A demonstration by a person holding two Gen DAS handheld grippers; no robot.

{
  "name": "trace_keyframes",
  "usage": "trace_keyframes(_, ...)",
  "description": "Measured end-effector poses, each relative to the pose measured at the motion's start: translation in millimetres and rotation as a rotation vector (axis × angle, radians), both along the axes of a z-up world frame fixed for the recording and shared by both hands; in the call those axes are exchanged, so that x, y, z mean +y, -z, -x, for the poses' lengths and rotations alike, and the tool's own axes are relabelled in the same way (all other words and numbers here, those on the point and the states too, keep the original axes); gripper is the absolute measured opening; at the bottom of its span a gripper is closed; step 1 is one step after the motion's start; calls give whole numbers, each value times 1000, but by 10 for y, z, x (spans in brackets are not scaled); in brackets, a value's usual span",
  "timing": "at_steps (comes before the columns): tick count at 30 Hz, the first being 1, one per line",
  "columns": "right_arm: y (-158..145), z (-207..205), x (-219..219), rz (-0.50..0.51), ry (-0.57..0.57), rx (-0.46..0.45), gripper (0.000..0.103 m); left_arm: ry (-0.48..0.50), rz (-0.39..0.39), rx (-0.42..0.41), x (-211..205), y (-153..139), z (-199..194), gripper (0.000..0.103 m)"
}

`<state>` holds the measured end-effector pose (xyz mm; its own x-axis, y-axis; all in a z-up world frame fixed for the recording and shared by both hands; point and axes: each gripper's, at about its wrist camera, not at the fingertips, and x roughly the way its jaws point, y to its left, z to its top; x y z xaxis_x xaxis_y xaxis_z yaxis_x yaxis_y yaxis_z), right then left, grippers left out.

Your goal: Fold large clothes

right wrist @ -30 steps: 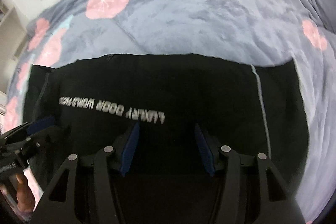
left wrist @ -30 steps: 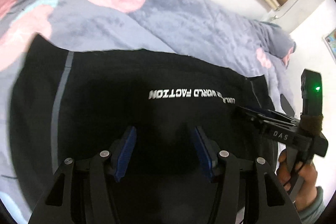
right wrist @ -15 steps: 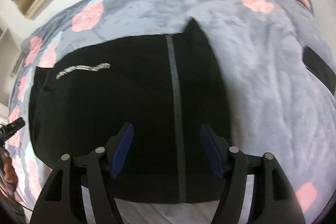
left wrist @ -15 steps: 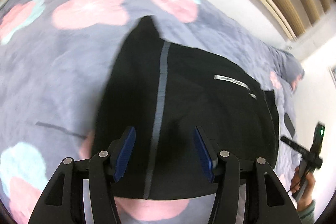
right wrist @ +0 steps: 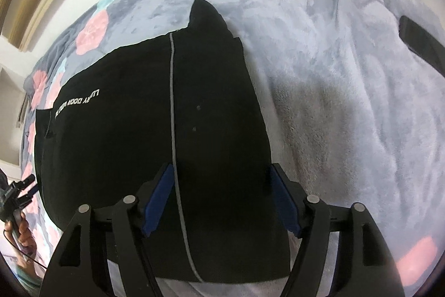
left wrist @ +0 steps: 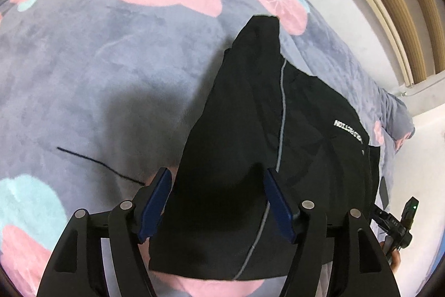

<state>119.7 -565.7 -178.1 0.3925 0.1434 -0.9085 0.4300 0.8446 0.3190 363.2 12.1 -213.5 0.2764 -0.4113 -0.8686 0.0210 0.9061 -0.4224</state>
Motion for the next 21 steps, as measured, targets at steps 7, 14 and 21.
trace_keyframes(7,213,-127,-61,-81,-28,28,88,40,21,66,-102,298,-205,78)
trace_keyframes(14,438,-305,-37,-167,-76,39,98,42,86,107,-106,443,-379,83)
trace_keyframes(21,713,-482,-96,-313,-55,26,103,60,156,209,-47,702,-523,101)
